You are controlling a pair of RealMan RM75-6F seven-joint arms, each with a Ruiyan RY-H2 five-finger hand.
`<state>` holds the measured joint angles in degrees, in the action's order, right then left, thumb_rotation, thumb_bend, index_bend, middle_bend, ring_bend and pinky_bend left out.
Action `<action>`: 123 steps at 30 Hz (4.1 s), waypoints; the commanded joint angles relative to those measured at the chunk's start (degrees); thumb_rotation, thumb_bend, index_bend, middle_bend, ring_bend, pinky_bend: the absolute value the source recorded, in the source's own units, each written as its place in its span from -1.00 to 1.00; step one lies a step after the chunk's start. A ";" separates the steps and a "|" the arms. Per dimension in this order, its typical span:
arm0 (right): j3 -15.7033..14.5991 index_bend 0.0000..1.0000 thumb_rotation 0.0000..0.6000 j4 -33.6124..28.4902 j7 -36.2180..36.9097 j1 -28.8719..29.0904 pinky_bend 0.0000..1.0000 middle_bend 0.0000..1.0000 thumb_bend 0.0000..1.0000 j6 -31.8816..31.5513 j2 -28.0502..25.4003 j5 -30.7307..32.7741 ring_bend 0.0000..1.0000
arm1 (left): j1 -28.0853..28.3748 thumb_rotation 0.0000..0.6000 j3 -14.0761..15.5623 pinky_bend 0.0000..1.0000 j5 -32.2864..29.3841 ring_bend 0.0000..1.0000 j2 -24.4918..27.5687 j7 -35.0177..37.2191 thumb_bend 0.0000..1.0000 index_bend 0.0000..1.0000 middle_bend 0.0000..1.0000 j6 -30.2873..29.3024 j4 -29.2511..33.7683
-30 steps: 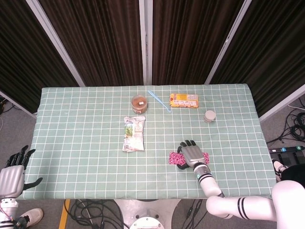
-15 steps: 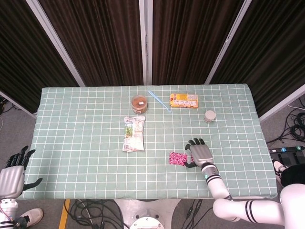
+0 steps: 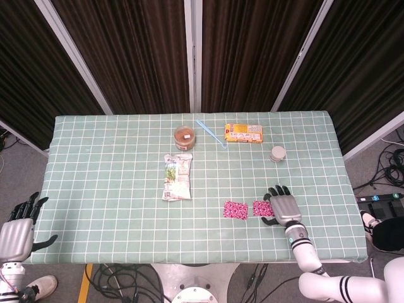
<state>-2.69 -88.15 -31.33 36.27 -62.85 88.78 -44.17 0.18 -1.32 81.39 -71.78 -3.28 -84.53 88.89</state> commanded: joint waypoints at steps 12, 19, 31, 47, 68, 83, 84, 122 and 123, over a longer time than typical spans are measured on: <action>1.40 -0.40 0.41 6.32 1.82 -2.41 -1.00 -0.79 -0.66 3.03 3.26 -3.81 -1.00 | 0.03 1.00 0.04 -0.71 -0.26 -0.72 0.16 -0.04 -0.82 -0.62 -0.71 0.32 0.20; 2.24 -0.22 0.45 7.61 1.56 -3.45 -1.00 -0.77 -0.66 2.79 4.19 -4.83 -1.00 | 0.01 1.00 0.05 -0.71 -0.35 -0.72 0.19 0.00 -0.82 -0.62 -0.71 0.35 0.20; 4.05 -0.18 0.47 7.08 1.44 -4.56 -1.00 -0.76 -0.66 2.33 3.61 -6.27 -1.00 | -0.19 1.00 0.14 -0.71 -0.27 -0.72 0.24 0.35 -0.82 -0.62 -0.71 0.15 0.00; 9.16 -0.20 0.46 -2.49 -1.79 -1.04 -1.00 -0.76 -0.66 3.74 3.10 -2.18 -1.00 | 0.09 1.00 -0.11 -0.71 -0.16 -0.72 0.39 0.27 -0.82 -0.62 -0.71 0.18 0.23; 9.18 -0.29 0.46 1.52 -4.65 1.33 -1.00 -0.77 -0.66 3.13 10.44 1.11 -1.00 | -0.05 1.00 0.14 -0.71 -0.35 -0.72 0.07 1.57 -0.82 -0.62 -0.71 0.62 -0.86; 8.43 -0.32 0.44 0.62 -5.35 0.74 -1.00 -0.77 -0.66 1.68 10.95 1.33 -1.00 | -0.03 1.00 0.18 -0.71 -0.32 -0.72 -0.09 2.11 -0.82 -0.62 -0.71 0.77 -1.26; 8.35 -0.34 0.44 0.65 -5.44 0.70 -1.00 -0.77 -0.66 1.64 10.97 1.35 -1.00 | -0.03 1.00 0.17 -0.71 -0.30 -0.72 -0.11 2.17 -0.82 -0.62 -0.71 0.74 -1.30; 0.75 -0.83 0.46 -2.38 37.42 -22.88 -1.00 -0.95 -0.63 -24.48 -19.86 -42.66 -1.00 | 1.46 1.00 -3.26 -0.71 -3.32 -0.72 -0.21 -7.48 -0.82 -0.62 -0.71 -1.13 3.68; 0.37 -0.83 0.46 -2.65 37.12 -23.85 -1.00 -0.95 -0.63 -25.56 -19.96 -43.26 -1.00 | 1.45 1.00 -3.31 -0.71 -3.35 -0.72 -0.22 -7.78 -0.82 -0.62 -0.71 -1.30 3.90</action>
<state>-0.97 -90.75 5.14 14.47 -86.26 69.66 -85.50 1.63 -4.54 78.09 -71.94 -10.94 -85.72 92.67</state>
